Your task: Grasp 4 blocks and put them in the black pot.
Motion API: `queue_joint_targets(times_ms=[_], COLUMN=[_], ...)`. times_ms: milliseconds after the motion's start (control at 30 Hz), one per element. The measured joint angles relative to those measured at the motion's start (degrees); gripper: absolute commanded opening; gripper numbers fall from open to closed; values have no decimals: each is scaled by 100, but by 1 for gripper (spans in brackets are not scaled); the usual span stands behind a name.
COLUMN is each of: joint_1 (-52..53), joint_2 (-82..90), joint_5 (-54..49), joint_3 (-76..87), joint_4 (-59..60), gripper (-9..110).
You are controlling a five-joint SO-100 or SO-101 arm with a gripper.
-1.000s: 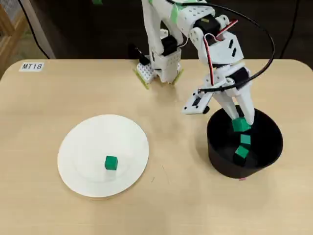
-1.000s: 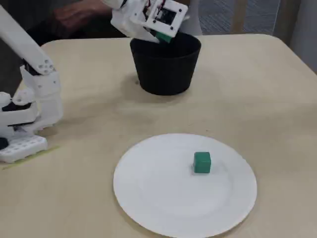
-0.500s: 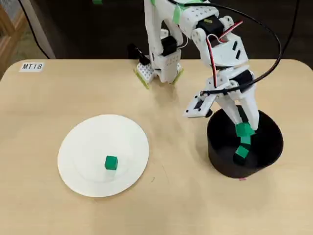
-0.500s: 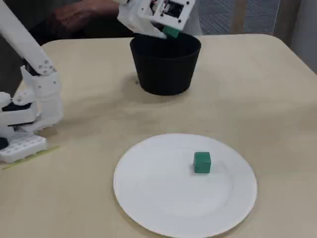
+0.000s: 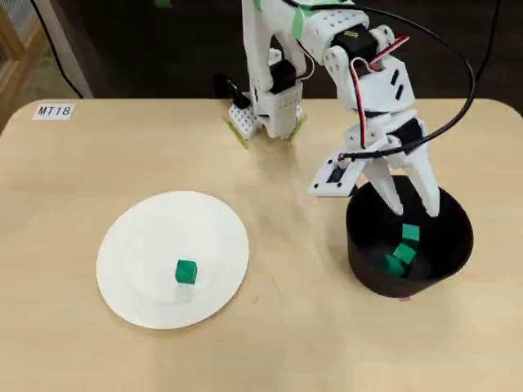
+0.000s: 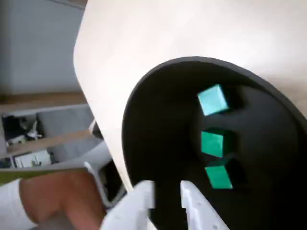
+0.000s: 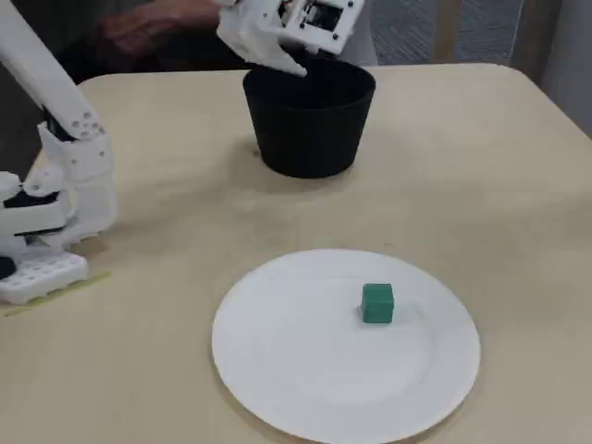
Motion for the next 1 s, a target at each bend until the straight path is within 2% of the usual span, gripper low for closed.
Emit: queue_joint_targets(times_ms=[167, 400, 500, 633, 733, 1000], joint_1=[580, 3085, 4254, 5142, 5344, 5142], joint_2=[-35, -747, -782, -800, -800, -1802], joint_5=[202, 360, 466, 501, 369, -457], joint_3=[-554, -2171, -2320, -2312, -1951, -1213], joint_4=[589, 2355, 2883, 3472, 3331, 1688], gripper=[-2, -2, -2, -2, -2, -2])
